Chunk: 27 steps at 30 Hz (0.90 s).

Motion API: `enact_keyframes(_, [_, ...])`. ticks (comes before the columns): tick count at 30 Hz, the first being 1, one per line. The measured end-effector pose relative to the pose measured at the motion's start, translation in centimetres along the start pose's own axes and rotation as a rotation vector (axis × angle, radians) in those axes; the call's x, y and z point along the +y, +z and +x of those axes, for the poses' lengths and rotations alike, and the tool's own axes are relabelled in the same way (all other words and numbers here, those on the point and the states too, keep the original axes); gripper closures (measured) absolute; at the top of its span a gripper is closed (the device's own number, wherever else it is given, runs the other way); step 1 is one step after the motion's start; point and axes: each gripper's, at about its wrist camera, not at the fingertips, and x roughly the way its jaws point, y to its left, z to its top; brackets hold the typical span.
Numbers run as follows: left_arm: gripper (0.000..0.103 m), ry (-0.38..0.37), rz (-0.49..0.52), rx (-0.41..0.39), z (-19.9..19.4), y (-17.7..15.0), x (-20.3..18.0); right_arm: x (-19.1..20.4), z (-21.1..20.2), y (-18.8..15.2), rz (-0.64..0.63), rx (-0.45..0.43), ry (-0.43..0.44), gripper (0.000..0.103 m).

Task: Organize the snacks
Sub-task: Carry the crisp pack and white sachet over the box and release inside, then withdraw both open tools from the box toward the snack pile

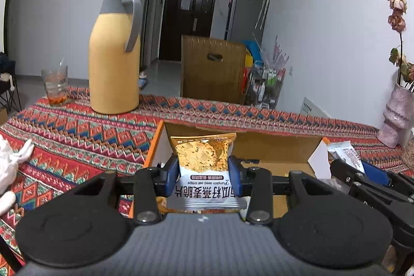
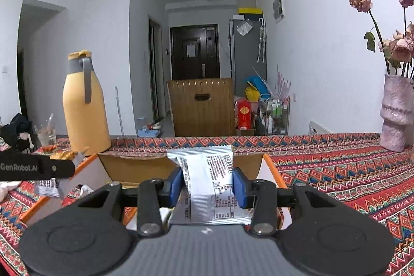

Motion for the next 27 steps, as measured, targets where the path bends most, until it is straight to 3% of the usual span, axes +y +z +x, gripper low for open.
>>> enact_keyframes(10, [0.059,0.012,0.004,0.005,0.1,-0.7,0.0,0.1,0.4,-0.6,-0.007,0.043,0.005,0.060])
enact_keyframes(11, [0.057,0.010,0.002,0.003,0.0,-0.8,0.1,0.0,0.3,-0.6,-0.005,0.042,0.005,0.053])
enact_keyframes(12, [0.048,0.009,-0.001,0.001,-0.2,-0.8,0.1,0.0,0.1,-0.6,-0.002,0.041,0.005,0.046])
enact_keyframes(14, [0.025,0.021,-0.002,-0.018,-0.7,-0.8,0.1,-0.3,-0.3,-0.5,0.008,0.028,-0.002,0.011])
enact_keyframes(15, [0.008,0.033,-0.002,-0.032,-0.9,-0.8,0.1,-0.3,-0.6,-0.5,0.013,0.016,-0.013,0.005])
enact_keyframes(16, [0.000,0.047,0.000,-0.054,-1.3,-0.9,0.0,-0.4,-0.8,-0.4,0.019,0.007,-0.023,0.000])
enact_keyframes(27, [0.000,0.031,-0.009,-0.094,-3.0,-0.6,-0.1,-0.8,-2.5,-0.2,0.037,-0.012,-0.027,0.000])
